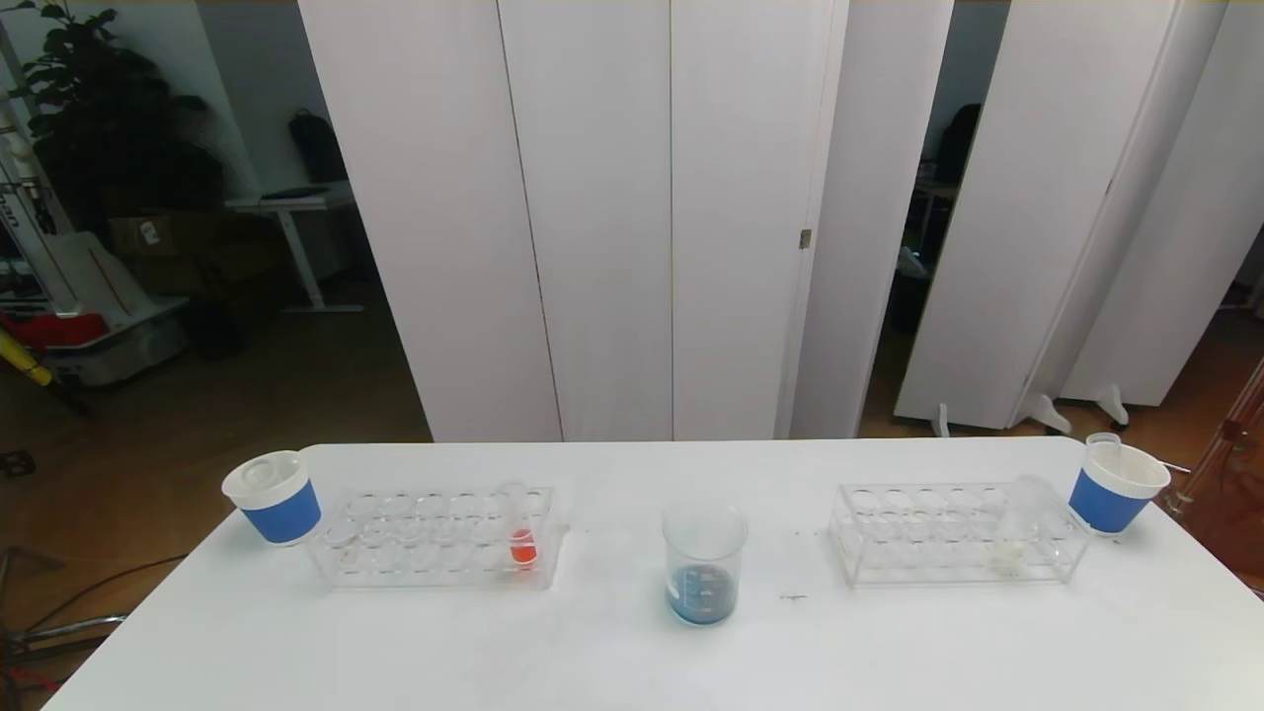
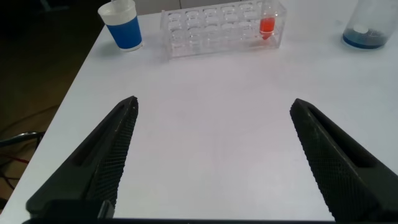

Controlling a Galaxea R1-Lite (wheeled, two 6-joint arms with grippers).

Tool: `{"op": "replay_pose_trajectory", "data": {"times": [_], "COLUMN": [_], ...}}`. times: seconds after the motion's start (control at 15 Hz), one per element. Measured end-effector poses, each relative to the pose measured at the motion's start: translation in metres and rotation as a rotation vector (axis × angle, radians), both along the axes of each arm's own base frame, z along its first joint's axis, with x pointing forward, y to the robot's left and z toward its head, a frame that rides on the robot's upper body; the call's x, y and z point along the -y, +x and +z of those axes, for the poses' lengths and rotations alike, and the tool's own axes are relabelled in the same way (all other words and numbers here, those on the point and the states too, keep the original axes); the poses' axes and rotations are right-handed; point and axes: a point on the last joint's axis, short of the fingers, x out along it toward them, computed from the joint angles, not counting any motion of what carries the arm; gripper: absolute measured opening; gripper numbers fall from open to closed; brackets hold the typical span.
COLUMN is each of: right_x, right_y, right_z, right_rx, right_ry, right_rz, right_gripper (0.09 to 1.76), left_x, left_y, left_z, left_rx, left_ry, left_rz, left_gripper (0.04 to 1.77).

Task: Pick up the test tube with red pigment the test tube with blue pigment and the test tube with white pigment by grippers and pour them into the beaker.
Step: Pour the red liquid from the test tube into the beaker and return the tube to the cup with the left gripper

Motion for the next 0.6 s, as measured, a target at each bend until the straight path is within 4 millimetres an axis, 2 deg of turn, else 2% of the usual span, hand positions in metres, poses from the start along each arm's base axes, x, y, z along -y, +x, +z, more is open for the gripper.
{"op": "replay_pose_trajectory", "data": {"times": [0.27,0.6], "right_x": [0.0,0.0], "right_y": [0.0,0.0], "right_z": [0.0,0.0], "right_rx": [0.0,0.0], "right_ry": [0.0,0.0], "right_rz": [0.0,0.0], "right_gripper": [1.75,1.75], "left_x": [0.0,0.0], "left_y": [0.015,0.018], "left_z": [-0.022,-0.029], "left_rx": [0.076,0.07], "left_ry": [-0.053,-0.077], "left_rz": [0.016,0.028], "left_gripper": [1.74,1.74]}}
